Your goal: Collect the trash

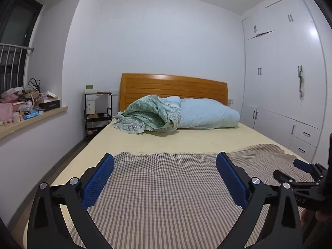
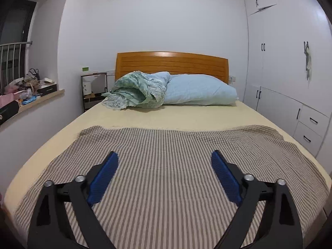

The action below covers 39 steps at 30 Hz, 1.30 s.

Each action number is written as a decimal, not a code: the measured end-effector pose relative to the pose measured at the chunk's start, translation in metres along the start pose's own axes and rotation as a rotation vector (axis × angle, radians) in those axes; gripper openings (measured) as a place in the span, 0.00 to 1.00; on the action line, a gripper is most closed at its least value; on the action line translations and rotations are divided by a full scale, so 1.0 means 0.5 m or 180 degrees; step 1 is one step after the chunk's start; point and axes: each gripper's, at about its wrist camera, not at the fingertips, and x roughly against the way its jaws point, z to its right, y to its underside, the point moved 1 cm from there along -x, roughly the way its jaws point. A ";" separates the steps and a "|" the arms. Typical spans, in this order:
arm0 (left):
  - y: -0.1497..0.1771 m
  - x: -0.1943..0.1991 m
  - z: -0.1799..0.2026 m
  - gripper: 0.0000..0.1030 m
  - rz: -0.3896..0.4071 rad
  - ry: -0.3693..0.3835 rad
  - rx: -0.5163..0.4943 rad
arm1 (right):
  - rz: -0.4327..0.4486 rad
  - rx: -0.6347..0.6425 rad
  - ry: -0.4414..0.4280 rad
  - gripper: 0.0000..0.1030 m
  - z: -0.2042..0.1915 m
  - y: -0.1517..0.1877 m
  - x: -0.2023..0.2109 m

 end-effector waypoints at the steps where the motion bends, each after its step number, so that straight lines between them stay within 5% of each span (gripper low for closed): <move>1: 0.003 0.031 0.005 0.93 0.0013 0.0018 -0.0008 | 0.0022 -0.0015 -0.0006 0.85 0.000 0.007 0.022; 12: 0.066 0.416 0.081 0.93 0.0155 0.0175 -0.0231 | 0.0155 0.0082 -0.0025 0.85 -0.018 0.111 0.302; 24: 0.191 0.736 0.101 0.93 0.0069 -0.0111 -0.0260 | 0.0109 0.0110 -0.0224 0.85 -0.065 0.242 0.538; 30: 0.271 0.903 0.090 0.93 0.0109 -0.0043 0.0103 | 0.0022 -0.0026 -0.0057 0.85 -0.095 0.308 0.681; 35: 0.306 0.988 0.069 0.93 0.0097 -0.0117 -0.0062 | 0.0191 0.0062 -0.0013 0.85 -0.109 0.375 0.800; 39: 0.312 1.014 0.035 0.93 0.0043 -0.0105 0.0313 | 0.0137 0.0232 0.0002 0.88 -0.118 0.391 0.808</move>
